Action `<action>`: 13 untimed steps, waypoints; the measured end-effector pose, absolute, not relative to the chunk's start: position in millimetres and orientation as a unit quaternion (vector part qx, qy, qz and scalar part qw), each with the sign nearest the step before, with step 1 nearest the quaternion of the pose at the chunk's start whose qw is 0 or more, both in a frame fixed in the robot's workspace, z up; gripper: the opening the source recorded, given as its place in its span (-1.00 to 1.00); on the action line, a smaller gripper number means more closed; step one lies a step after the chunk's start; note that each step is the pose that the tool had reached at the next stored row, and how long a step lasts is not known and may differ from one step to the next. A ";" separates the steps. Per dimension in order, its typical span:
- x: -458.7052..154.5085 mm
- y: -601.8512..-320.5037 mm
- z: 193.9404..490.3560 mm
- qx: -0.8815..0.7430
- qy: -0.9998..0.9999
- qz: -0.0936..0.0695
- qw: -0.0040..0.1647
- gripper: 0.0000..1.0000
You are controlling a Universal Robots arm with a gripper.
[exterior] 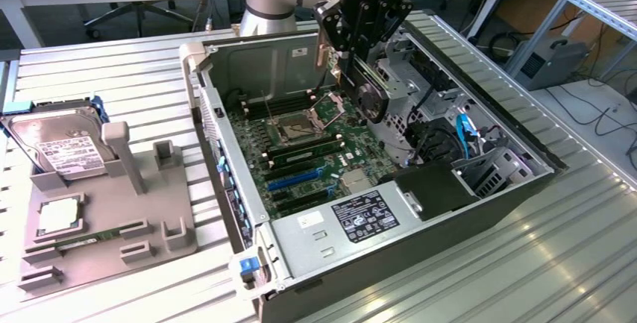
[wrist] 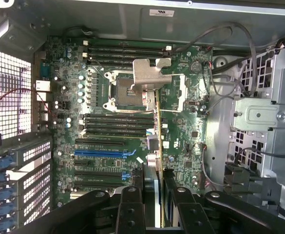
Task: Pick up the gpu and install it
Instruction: 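Insert the gpu into the slot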
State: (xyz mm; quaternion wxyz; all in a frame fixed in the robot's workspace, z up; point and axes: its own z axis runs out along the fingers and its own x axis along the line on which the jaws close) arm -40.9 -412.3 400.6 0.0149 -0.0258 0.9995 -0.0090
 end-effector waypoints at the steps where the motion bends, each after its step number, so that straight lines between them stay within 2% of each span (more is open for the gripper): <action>1: -40.8 -412.3 400.6 -0.026 1.000 -0.009 0.015 -0.45; 13: -40.8 -412.3 400.6 -0.029 0.999 -0.009 0.015 -0.45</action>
